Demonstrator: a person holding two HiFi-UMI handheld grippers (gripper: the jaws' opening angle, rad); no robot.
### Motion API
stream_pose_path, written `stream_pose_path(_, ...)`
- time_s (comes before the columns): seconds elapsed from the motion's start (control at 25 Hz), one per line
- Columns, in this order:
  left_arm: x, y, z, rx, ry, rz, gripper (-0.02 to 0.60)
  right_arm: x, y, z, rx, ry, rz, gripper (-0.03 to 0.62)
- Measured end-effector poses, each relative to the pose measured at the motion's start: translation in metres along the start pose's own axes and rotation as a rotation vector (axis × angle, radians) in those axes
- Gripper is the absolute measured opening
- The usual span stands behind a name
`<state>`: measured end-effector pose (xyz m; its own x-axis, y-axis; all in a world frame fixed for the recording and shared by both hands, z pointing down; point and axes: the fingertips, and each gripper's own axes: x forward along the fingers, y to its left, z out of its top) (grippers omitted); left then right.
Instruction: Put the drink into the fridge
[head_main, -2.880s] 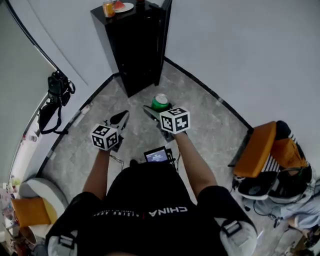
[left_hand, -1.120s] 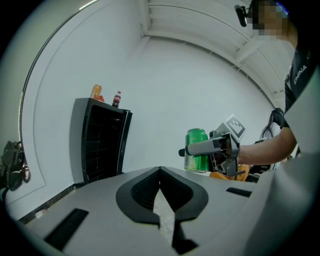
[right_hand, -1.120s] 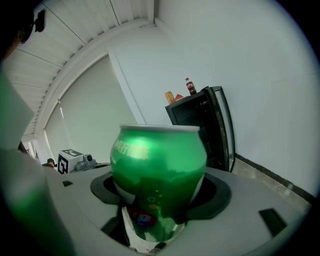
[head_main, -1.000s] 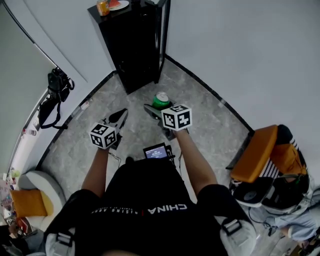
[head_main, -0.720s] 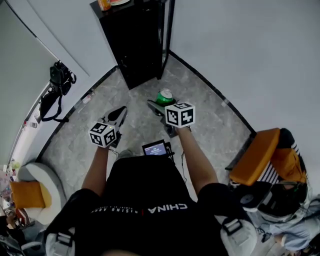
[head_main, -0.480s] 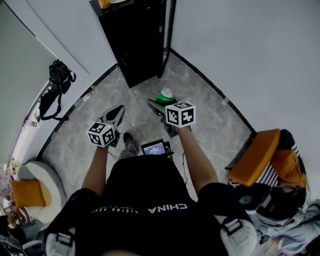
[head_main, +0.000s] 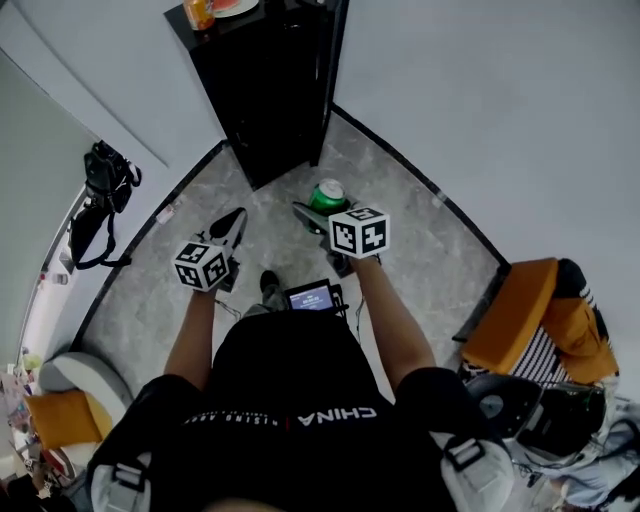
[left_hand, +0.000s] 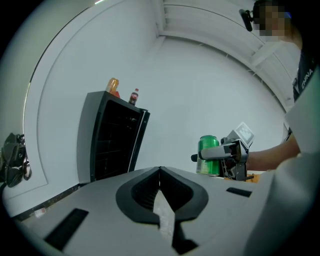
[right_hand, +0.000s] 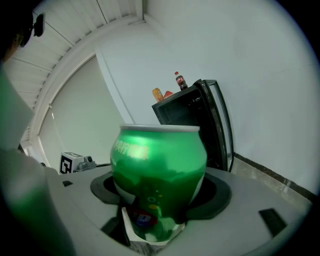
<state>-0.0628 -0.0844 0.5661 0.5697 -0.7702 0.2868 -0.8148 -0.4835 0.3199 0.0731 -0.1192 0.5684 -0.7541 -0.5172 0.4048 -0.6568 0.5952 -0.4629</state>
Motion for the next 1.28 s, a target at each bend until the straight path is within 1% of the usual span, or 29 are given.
stream_pose_path(0.16, 0.016, 0.031, 0.022, 0.021, 0.002, -0.041, 0.012, 0.028, -0.004, 0.028, 0.002, -0.023, -0.036, 0.344)
stream_pose_path(0.32, 0.027, 0.063, 0.039, 0.04, 0.02, -0.078, 0.012, 0.057, -0.006, 0.052, 0.014, -0.046, -0.068, 0.344)
stream_pose_path(0.52, 0.034, 0.107, 0.057, 0.031, 0.021, -0.095, 0.012, 0.087, -0.004, 0.063, 0.025, -0.05, -0.101, 0.344)
stream_pose_path(0.68, 0.042, 0.121, 0.064, 0.025, 0.001, -0.108, 0.012, 0.099, -0.006, 0.067, 0.028, -0.046, -0.127, 0.344)
stream_pose_path(0.84, 0.051, 0.122, 0.055, 0.028, 0.03, -0.138, 0.012, 0.112, -0.013, 0.066, 0.039, -0.029, -0.133, 0.344)
stream_pose_path(0.96, 0.062, 0.13, 0.057, 0.029, 0.044, -0.13, 0.012, 0.127, -0.02, 0.073, 0.042, -0.016, -0.116, 0.344)
stream_pose_path(1.12, 0.075, 0.141, 0.063, 0.024, 0.039, -0.091, 0.012, 0.142, -0.03, 0.082, 0.026, 0.004, -0.083, 0.344)
stream_pose_path(1.28, 0.093, 0.149, 0.076, 0.023, 0.039, -0.058, 0.012, 0.154, -0.048, 0.105, 0.025, 0.006, -0.054, 0.344)
